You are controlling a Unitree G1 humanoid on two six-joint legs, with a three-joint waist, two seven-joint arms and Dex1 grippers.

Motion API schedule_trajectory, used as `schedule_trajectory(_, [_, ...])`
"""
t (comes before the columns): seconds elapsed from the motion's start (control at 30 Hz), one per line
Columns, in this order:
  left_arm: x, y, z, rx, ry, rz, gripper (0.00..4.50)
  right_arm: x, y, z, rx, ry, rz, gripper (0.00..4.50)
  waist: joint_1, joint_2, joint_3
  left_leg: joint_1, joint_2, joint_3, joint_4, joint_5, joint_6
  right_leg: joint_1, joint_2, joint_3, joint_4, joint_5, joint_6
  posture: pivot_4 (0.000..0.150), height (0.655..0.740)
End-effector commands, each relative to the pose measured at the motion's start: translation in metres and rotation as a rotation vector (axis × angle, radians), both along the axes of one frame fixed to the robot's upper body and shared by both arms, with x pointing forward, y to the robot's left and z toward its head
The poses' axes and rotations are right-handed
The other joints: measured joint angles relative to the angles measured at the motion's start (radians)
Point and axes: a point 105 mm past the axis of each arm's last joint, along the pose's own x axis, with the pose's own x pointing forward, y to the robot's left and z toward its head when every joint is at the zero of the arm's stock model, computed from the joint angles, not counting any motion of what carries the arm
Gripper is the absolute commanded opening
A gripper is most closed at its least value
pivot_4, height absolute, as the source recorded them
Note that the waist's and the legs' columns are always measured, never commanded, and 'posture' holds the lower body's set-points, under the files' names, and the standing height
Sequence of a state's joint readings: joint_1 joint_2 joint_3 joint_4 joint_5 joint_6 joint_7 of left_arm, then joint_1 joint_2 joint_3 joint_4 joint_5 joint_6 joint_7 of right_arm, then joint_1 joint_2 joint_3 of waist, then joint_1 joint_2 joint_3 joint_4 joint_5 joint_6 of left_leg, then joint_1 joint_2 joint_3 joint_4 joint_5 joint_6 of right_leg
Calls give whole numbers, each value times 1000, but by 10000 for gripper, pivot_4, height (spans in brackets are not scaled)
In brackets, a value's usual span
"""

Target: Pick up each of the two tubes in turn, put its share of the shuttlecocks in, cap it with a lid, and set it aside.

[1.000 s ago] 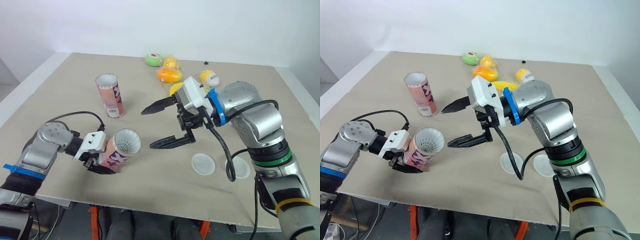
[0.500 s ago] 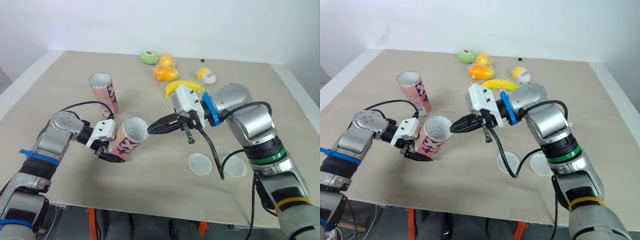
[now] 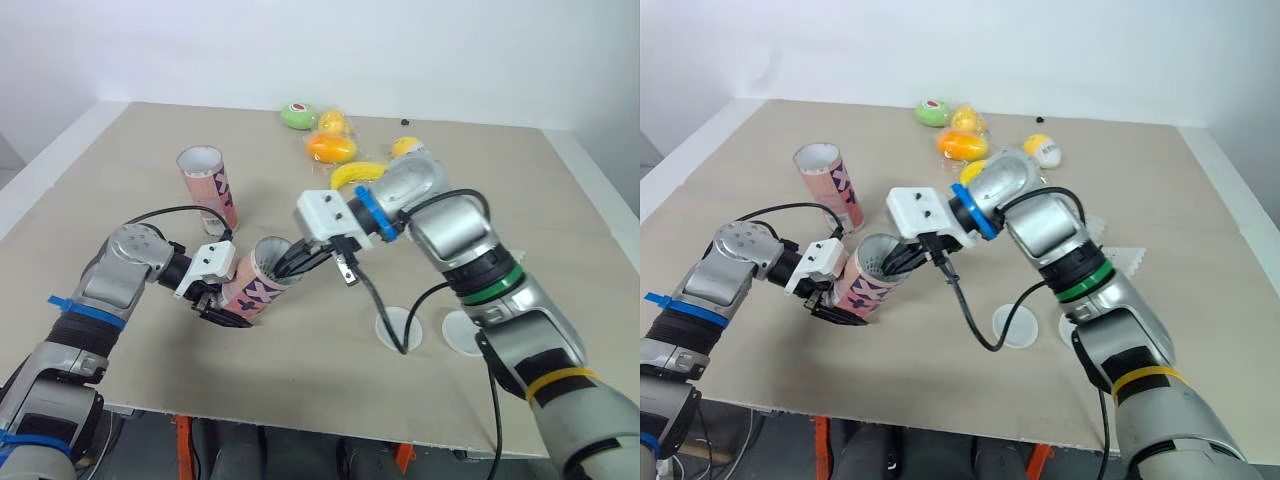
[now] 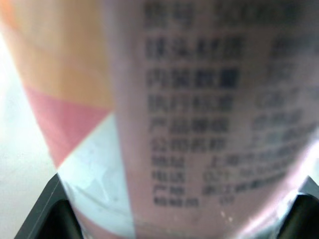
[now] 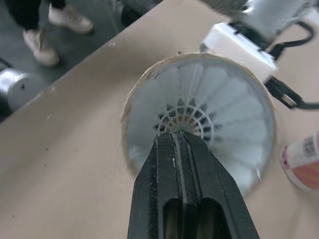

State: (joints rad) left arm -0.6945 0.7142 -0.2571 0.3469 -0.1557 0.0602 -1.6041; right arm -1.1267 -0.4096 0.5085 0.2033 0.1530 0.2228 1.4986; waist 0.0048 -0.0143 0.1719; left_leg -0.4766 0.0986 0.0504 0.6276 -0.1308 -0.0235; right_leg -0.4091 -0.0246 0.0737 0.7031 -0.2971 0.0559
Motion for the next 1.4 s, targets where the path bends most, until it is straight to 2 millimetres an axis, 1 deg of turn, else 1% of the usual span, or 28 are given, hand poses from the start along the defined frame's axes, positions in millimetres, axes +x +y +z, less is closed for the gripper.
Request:
schedule_trajectory(0.03, [-1,-1,-7,14,27,-5,33948,1,17,0,-36,-36,47,1011,0,0,0,0,0,0,0,0,-1,0,0,0,0,0,0,1500,6946])
schedule_trajectory(0.13, [1,-1,-5,8,20,6,33948,0,32,-1,-54,-59,84,1011,1,0,0,0,0,0,0,1,-2,0,0,0,0,1,0,1500,6946])
schedule_trajectory(0.3, [1,-1,-4,-11,10,24,33948,-2,44,-1,-48,-52,119,1011,1,0,0,0,0,0,0,1,-3,0,0,0,1,1,0,1500,6946])
schedule_trajectory(0.37, [0,-1,-5,-14,9,24,33948,-2,41,7,-15,-26,115,1011,0,0,0,1,1,0,0,1,-3,0,0,0,3,1,-1,1500,6946])
schedule_trajectory(0.5, [-2,-2,-5,-22,-4,24,33948,-1,26,26,28,-3,106,1011,2,0,0,1,0,0,0,2,-4,-1,0,0,6,0,-1,1500,6946])
schedule_trajectory(0.57, [-3,-3,-3,-40,-17,22,33948,-7,9,47,50,-47,116,1011,4,0,0,1,0,0,1,2,-4,-1,0,0,6,0,-1,1500,6946])
schedule_trajectory(0.73, [-5,-7,1,-98,-44,8,33948,-22,-32,73,24,-164,109,1011,5,0,0,0,0,0,1,2,-5,-1,-1,0,5,-1,0,1500,6946])
schedule_trajectory(0.8, [-6,-10,2,-119,-60,0,33948,-25,-41,75,12,-175,96,1011,3,0,0,0,0,0,1,1,-5,-1,-1,0,5,-1,-1,1500,6946])
schedule_trajectory(0.93, [-6,-25,14,-220,-127,-32,33948,-17,-74,76,-4,-206,-25,1011,1,0,0,1,1,0,0,1,-6,-2,0,0,5,-1,-2,1500,6946])
schedule_trajectory(0.97, [-5,-29,18,-259,-148,-36,33948,-12,-86,73,-9,-200,-77,1011,1,-1,1,1,1,0,0,1,-6,-2,0,0,5,-1,-2,1500,6946])
schedule_trajectory(1.0, [-5,-35,23,-323,-185,-45,33948,-1,-110,61,-48,-164,-184,1011,2,-1,1,0,1,0,0,1,-6,-2,-1,0,5,-1,-2,1500,6946])
schedule_trajectory(1.03, [-6,-41,25,-385,-176,-49,33948,6,-136,43,-105,-118,-286,3531,9,-2,1,0,0,0,1,1,-6,-2,-1,0,5,-1,-2,1500,6946])
schedule_trajectory(1.07, [-8,-45,25,-428,-162,-51,33948,8,-156,28,-158,-75,-356,6714,13,-3,1,0,-1,-1,1,1,-6,0,-1,0,4,-3,0,1500,6946])
schedule_trajectory(1.1, [-9,-49,23,-457,-159,-50,33948,7,-170,15,-200,-41,-397,10091,13,-3,1,0,-1,0,2,0,-6,1,-2,0,2,-3,1,1500,6946])
schedule_trajectory(1.13, [-10,-53,20,-477,-151,-46,33948,5,-178,5,-224,-15,-416,10091,10,-2,2,-1,-1,0,2,0,-6,1,-2,0,2,-2,1,1500,6946])
schedule_trajectory(1.17, [-10,-56,17,-498,-134,-38,33948,5,-184,-2,-239,8,-435,17459,6,-1,1,-1,-1,1,3,-1,-5,0,-2,2,2,-2,2,1500,6946])
schedule_trajectory(1.2, [-10,-61,13,-527,-120,-30,33948,5,-190,-11,-257,33,-457,20321,1,0,2,-1,-2,1,3,-1,-5,1,-2,3,1,-2,3,1500,6946])
schedule_trajectory(1.23, [-11,-64,11,-546,-111,-24,33948,5,-195,-17,-269,48,-470,26624,-6,1,2,-1,-1,1,3,-1,-4,0,-1,3,1,-2,2,1500,6946])
schedule_trajectory(1.3, [-13,-73,4,-593,-51,-16,33948,5,-200,-32,-294,79,-499,34382,-17,1,2,0,-1,1,2,-1,-4,-1,1,4,2,-1,2,1500,6946])
schedule_trajectory(1.33, [-14,-77,3,-620,-32,-6,33948,8,-201,-37,-297,88,-521,39070,-21,1,2,0,0,0,2,-1,-5,0,2,4,2,-1,2,1500,6946])
schedule_trajectory(1.37, [-14,-83,-1,-633,-5,-1,33948,10,-201,-43,-296,104,-535,42379,-26,1,2,0,0,0,2,-1,-5,0,2,4,2,-1,2,1500,6946])
schedule_trajectory(1.4, [-16,-87,-4,-636,8,-1,33948,14,-201,-48,-291,114,-556,42379,-28,1,2,0,0,0,2,-1,-5,0,2,4,2,-1,2,1500,6946])
